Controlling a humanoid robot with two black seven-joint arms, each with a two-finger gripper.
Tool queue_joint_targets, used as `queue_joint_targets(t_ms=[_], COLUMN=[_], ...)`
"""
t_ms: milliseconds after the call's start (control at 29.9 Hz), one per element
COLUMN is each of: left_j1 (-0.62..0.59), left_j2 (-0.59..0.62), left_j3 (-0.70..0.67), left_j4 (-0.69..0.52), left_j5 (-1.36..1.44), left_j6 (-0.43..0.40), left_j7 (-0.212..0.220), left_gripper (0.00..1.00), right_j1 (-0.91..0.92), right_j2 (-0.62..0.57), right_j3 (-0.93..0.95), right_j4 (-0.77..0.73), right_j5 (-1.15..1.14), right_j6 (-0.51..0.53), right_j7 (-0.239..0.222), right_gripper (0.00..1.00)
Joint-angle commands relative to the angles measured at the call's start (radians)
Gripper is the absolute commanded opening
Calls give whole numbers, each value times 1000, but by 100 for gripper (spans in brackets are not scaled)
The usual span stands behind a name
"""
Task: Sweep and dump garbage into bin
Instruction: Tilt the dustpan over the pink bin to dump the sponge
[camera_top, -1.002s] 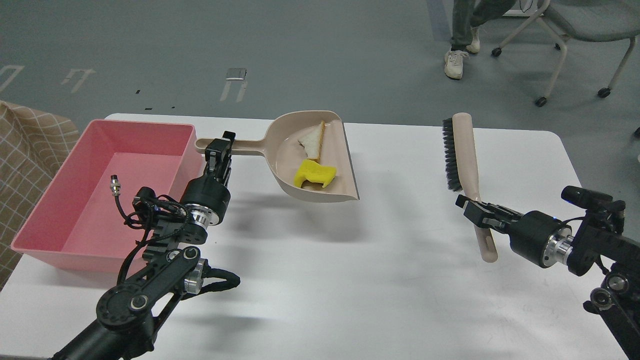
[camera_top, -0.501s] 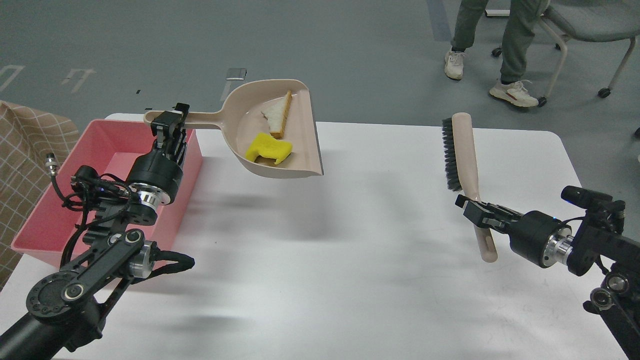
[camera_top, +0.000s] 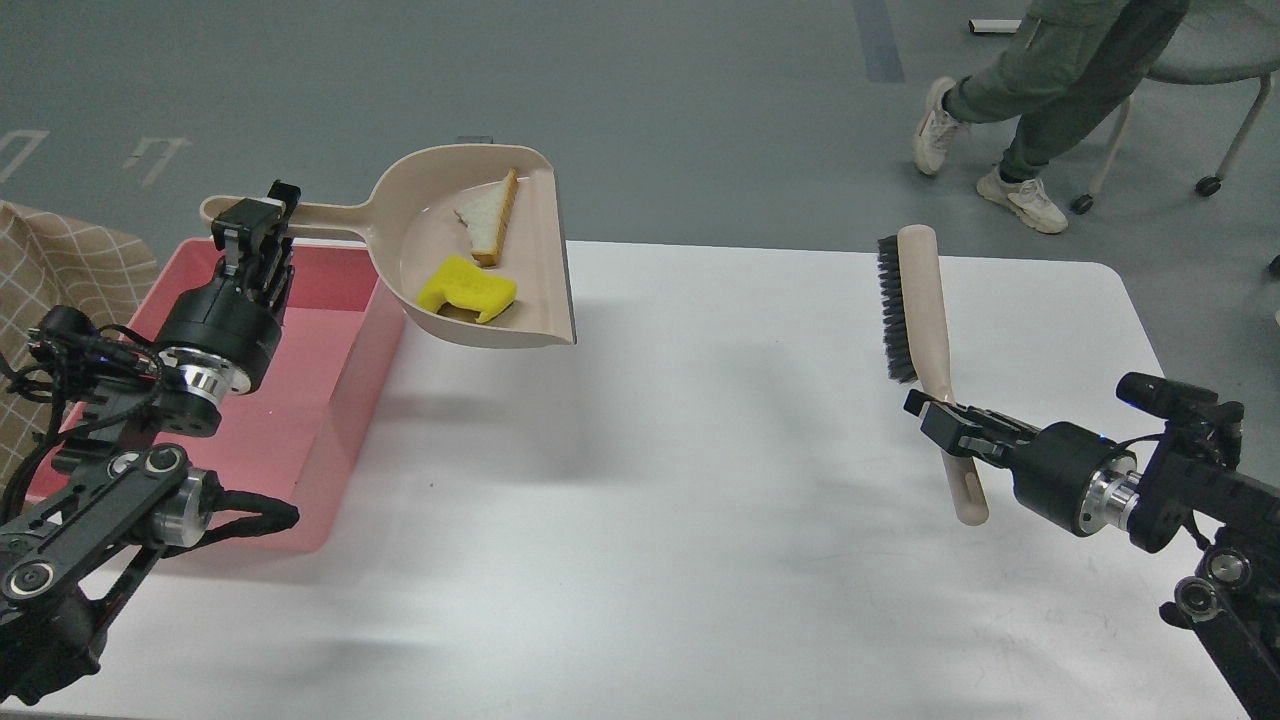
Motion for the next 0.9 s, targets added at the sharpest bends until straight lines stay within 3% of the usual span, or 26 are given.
queue_joint_targets(t_ms=[0,334,534,868], left_j1=[38,123,172,181], left_j2=[36,39,53,95], left_j3=[-38,-166,-230,-241], left_j4=[0,2,40,123], left_j5=[-1,-20,-111,-116], left_j6=[-15,-133,-233,-261], left_j7=[0,-18,-58,-109], left_gripper=[0,0,0,0], right_j1=[0,0,0,0], right_j2=[0,-2,-3,0], right_j3=[-1,-9,-12,-18], right_j4=[0,0,0,15], right_j5=[1,-1,-1,-2], right_j6=[0,0,0,0], right_j7=[1,11,12,11], right_gripper=[22,22,23,23])
